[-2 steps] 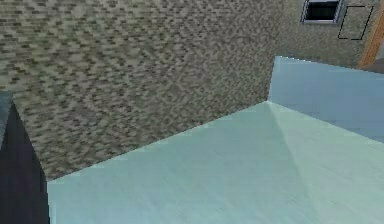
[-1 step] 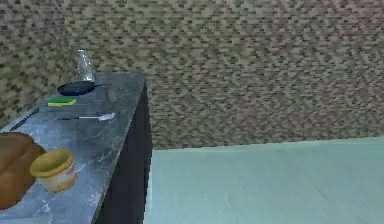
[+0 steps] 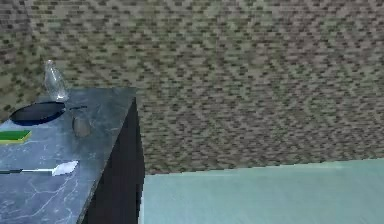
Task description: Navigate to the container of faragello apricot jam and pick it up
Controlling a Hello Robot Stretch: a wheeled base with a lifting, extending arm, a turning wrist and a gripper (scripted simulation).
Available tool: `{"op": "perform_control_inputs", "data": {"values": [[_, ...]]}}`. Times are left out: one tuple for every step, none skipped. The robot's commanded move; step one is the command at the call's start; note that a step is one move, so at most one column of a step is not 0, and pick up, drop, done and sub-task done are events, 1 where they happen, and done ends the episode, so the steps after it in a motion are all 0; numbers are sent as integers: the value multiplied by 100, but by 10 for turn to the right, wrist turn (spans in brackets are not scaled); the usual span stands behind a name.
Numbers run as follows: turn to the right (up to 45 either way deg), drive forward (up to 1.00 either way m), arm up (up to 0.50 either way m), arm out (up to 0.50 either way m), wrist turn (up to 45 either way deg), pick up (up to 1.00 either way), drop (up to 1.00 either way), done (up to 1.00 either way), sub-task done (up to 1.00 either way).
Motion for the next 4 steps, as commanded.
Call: {"op": "perform_control_inputs", "data": {"values": [[-450,0,0,0,0,0,0,0,0],[-450,0,0,0,0,0,0,0,0],[-450,0,0,0,0,0,0,0,0],[-210,0,0,0,0,0,0,0,0]]}}
